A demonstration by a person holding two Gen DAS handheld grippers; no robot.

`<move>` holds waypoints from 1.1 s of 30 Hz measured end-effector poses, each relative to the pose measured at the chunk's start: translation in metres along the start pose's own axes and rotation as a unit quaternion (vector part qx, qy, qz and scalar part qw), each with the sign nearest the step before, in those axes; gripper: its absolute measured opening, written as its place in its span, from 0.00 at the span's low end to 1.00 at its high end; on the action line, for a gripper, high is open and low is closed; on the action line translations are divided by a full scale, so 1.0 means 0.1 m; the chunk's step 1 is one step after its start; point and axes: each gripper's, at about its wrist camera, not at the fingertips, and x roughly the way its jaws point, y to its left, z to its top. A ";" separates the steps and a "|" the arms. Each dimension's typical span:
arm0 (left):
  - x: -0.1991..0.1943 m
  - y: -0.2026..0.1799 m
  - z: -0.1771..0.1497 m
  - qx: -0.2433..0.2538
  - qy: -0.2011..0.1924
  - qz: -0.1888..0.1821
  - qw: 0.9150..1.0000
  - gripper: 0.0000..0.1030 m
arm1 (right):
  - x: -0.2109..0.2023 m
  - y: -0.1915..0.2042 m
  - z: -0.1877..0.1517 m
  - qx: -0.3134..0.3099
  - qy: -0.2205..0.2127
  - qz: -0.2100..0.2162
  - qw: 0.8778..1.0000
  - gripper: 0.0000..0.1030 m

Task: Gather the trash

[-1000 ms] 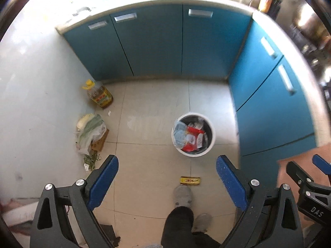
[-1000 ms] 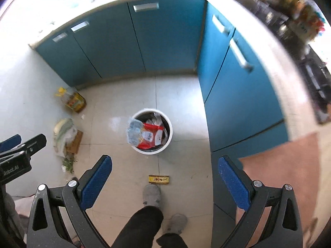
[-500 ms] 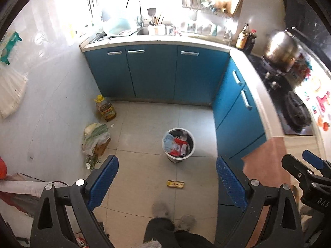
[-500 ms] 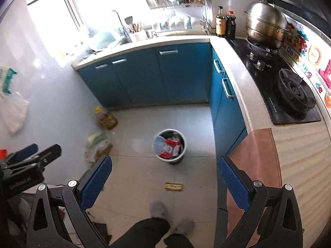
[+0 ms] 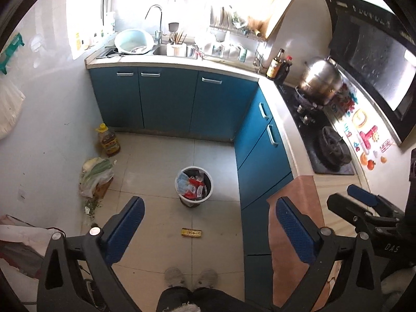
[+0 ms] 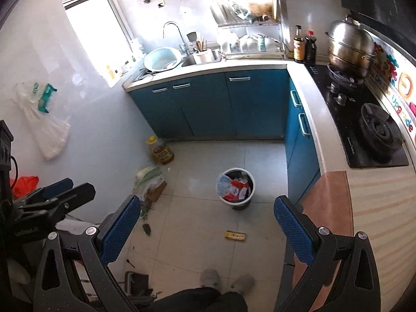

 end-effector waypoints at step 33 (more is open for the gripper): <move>-0.11 0.23 -0.08 -0.005 0.027 -0.037 0.999 1.00 | 0.19 0.26 -0.13 0.029 0.037 0.054 0.997 1.00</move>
